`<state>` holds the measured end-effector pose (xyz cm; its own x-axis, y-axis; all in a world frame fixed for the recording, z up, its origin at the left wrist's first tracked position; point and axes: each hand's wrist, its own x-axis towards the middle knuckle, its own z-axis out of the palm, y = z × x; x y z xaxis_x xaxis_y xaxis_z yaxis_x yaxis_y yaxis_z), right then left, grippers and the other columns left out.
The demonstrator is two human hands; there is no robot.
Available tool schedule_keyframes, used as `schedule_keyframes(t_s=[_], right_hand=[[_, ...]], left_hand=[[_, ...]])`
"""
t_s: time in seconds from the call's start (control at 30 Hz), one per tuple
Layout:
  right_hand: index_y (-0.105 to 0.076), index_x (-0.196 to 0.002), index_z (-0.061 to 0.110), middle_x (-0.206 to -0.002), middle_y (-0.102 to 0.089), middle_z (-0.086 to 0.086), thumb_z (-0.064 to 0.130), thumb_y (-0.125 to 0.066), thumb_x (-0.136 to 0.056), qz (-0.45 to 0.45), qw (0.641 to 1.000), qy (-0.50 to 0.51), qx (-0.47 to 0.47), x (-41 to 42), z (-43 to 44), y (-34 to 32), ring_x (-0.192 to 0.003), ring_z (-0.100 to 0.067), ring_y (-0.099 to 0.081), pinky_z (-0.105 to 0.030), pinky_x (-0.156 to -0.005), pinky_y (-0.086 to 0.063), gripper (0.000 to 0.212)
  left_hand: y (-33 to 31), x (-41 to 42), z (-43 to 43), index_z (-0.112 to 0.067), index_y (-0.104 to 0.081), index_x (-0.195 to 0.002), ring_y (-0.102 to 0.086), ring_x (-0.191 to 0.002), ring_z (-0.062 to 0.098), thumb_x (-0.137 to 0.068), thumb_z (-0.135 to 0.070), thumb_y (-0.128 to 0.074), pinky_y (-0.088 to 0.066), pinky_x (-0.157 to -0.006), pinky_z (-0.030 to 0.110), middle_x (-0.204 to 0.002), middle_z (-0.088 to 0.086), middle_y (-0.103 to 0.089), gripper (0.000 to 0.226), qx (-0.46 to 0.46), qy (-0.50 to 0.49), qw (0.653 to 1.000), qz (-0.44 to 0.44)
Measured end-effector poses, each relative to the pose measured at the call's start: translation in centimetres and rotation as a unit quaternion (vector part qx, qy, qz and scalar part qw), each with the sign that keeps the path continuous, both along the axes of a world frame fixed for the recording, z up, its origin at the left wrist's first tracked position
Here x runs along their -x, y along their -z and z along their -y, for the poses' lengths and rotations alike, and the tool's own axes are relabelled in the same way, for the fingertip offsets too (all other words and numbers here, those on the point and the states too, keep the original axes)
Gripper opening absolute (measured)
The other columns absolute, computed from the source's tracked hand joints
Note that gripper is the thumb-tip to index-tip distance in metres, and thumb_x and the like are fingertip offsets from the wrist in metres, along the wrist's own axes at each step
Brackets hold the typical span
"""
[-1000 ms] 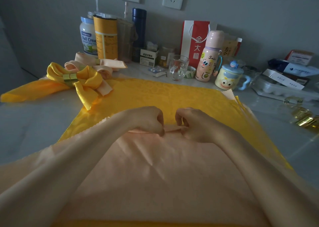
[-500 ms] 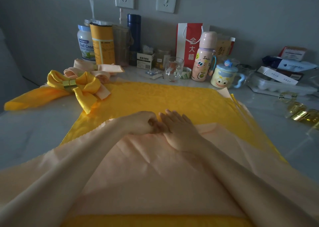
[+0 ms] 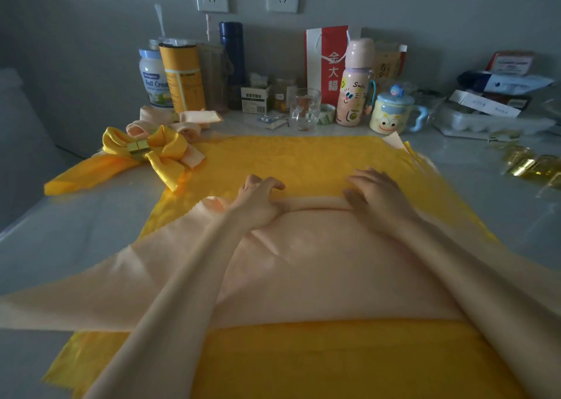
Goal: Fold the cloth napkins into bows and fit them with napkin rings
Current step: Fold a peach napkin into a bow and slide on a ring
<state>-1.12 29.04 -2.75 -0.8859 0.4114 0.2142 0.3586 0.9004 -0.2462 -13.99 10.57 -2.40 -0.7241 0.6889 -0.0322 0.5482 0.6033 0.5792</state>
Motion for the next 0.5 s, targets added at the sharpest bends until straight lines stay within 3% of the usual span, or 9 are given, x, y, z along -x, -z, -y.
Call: schedule_keyframes(t_s=[0.07,0.17,0.33,0.5], right_hand=[[-0.058,-0.125,0.008,-0.133,-0.054,-0.011,0.022,-0.047,-0.098,-0.016,0.997,-0.058,0.056,0.0,1.2,-0.4,-0.126,-0.025,-0.046,-0.029,-0.104,-0.030,0.033],[-0.067,-0.112,0.013,-0.111,-0.059,-0.006,0.022,-0.055,-0.093,-0.010,0.994,-0.087,0.058,0.1,1.9,-0.6,-0.107,-0.023,-0.054,-0.036,-0.095,-0.040,0.024],[-0.070,-0.096,0.014,-0.091,-0.055,0.002,0.020,-0.064,-0.085,-0.047,0.993,-0.079,0.069,0.3,2.0,-1.2,-0.091,-0.020,-0.057,-0.034,-0.084,-0.044,0.014],[-0.063,-0.089,0.011,-0.088,-0.054,0.000,0.007,-0.060,-0.080,-0.070,0.992,-0.101,-0.024,0.1,2.7,-1.2,-0.091,-0.022,-0.053,-0.027,-0.074,-0.033,0.011]], left_hand=[[-0.1,-0.5,0.0,-0.027,-0.053,-0.128,-0.026,-0.130,0.027,-0.094,-0.032,-0.053,-0.021,-0.108,0.032,-0.135,0.006,-0.032,0.035,0.021,-0.009,0.999,-0.044],[-0.1,-1.1,-0.1,-0.030,-0.056,-0.123,-0.026,-0.128,0.025,-0.095,-0.034,-0.049,-0.018,-0.104,0.034,-0.135,0.001,-0.037,0.028,0.044,-0.011,0.992,-0.121],[0.1,-1.8,-0.3,-0.020,-0.059,-0.117,-0.038,-0.120,0.022,-0.097,-0.026,-0.047,-0.022,-0.097,0.034,-0.125,0.001,-0.051,0.024,-0.006,-0.008,0.982,-0.189],[-0.7,-2.3,-0.2,-0.021,-0.060,-0.111,-0.042,-0.118,0.021,-0.090,-0.025,-0.054,-0.028,-0.094,0.033,-0.119,-0.001,-0.054,0.022,0.003,0.005,0.970,-0.242]])
